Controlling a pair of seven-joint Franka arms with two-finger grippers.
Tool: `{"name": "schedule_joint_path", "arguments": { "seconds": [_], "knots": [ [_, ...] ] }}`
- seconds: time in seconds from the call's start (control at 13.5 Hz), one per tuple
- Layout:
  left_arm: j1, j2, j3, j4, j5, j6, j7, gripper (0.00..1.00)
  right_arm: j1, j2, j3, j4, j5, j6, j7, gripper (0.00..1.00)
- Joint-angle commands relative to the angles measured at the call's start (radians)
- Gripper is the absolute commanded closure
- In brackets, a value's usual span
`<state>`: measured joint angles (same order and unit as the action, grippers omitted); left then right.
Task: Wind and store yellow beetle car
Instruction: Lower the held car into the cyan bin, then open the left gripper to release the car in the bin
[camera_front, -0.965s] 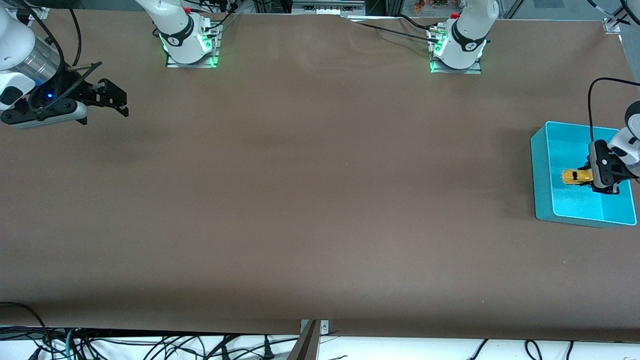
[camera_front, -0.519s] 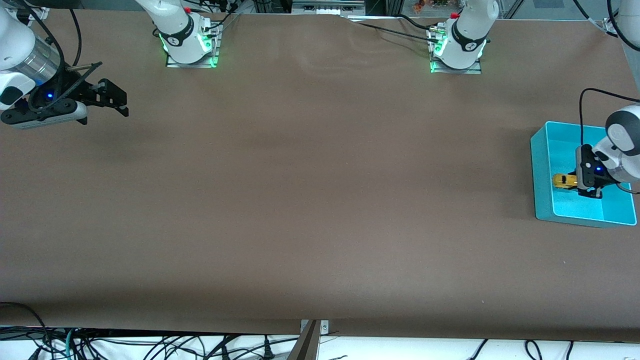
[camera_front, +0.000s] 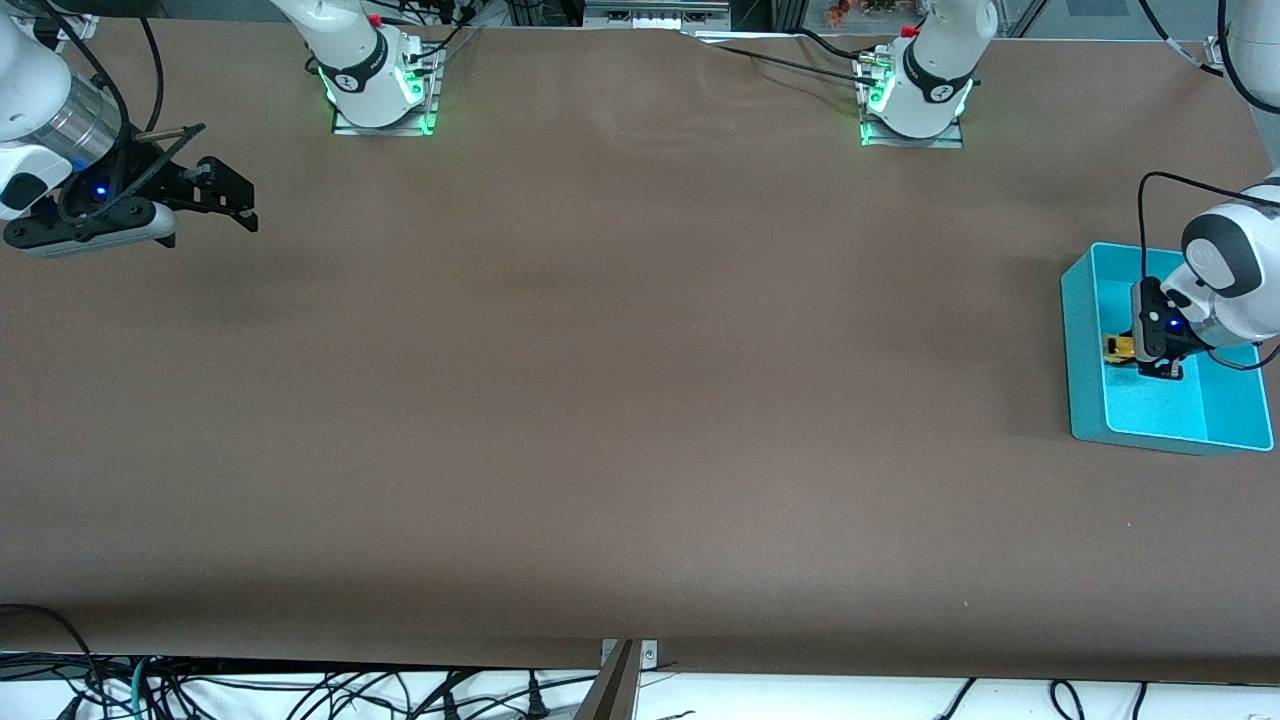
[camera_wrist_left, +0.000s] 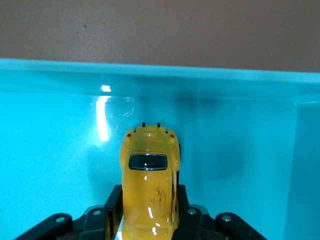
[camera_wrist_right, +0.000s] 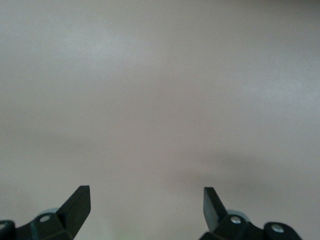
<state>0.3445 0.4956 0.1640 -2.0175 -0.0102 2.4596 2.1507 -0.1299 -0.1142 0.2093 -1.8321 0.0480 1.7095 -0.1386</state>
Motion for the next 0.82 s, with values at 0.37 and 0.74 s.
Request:
{"name": "schedule_joint_path", "arguments": {
  "seconds": [0.37,0.74],
  "knots": [
    [-0.047,-0.069,-0.029,0.166,-0.021,-0.255,-0.056,0.00,0.001,-0.005,0.001,0.019,0.012,-0.040,0.022,0.00],
    [-0.149,-0.205,-0.031,0.267,-0.025,-0.474,-0.341,0.00,0.001,-0.004,0.002,0.022,0.013,-0.037,0.024,0.00]
  ]
}}
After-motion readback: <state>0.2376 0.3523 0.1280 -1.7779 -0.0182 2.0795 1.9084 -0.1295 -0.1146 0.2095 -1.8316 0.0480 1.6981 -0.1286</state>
